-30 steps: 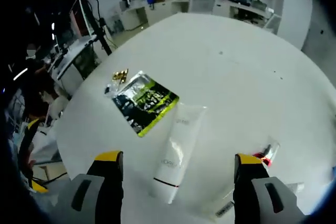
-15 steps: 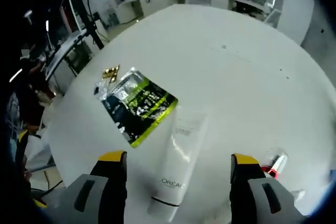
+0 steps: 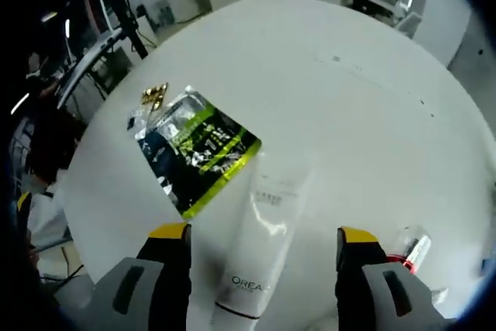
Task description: Arrange the skincare products in the storage area until every visible bottle or jar stands upright without overlapping.
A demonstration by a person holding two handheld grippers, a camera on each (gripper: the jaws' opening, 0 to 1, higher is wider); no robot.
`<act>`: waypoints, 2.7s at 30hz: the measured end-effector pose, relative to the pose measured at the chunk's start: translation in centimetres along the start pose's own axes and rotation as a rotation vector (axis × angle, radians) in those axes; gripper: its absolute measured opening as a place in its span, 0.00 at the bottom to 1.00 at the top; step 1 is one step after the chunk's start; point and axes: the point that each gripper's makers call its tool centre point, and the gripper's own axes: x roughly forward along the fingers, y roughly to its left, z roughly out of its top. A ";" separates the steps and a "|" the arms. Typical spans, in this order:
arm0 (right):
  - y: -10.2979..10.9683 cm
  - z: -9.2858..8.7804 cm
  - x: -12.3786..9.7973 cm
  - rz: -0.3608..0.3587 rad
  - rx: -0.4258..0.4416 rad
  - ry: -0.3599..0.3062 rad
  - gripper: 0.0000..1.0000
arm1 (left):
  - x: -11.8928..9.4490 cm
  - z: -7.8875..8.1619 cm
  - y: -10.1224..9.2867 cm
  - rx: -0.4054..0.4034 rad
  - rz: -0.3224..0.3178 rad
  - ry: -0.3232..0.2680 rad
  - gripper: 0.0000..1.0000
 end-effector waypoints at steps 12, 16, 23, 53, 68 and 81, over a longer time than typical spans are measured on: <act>-1.1 0.6 2.6 -0.028 -0.004 0.045 0.69 | 0.0 -0.1 0.1 0.004 0.005 0.005 0.90; -1.3 0.1 2.1 -0.045 0.000 0.049 0.61 | 0.0 0.0 0.1 0.003 0.008 0.002 0.90; -1.3 -0.6 1.9 -0.054 -0.021 0.078 0.55 | -0.1 0.1 0.4 0.001 0.018 -0.005 0.89; -2.8 1.0 3.8 -0.063 -0.043 0.042 0.29 | -0.2 0.2 0.0 0.019 0.021 0.012 0.87; -1.8 1.2 2.1 0.003 -0.078 -0.066 0.25 | -0.2 0.2 0.0 0.038 0.021 0.018 0.85; -1.2 1.2 -1.9 -0.013 -0.102 -0.199 0.24 | -0.3 0.3 -0.3 0.057 0.013 0.012 0.85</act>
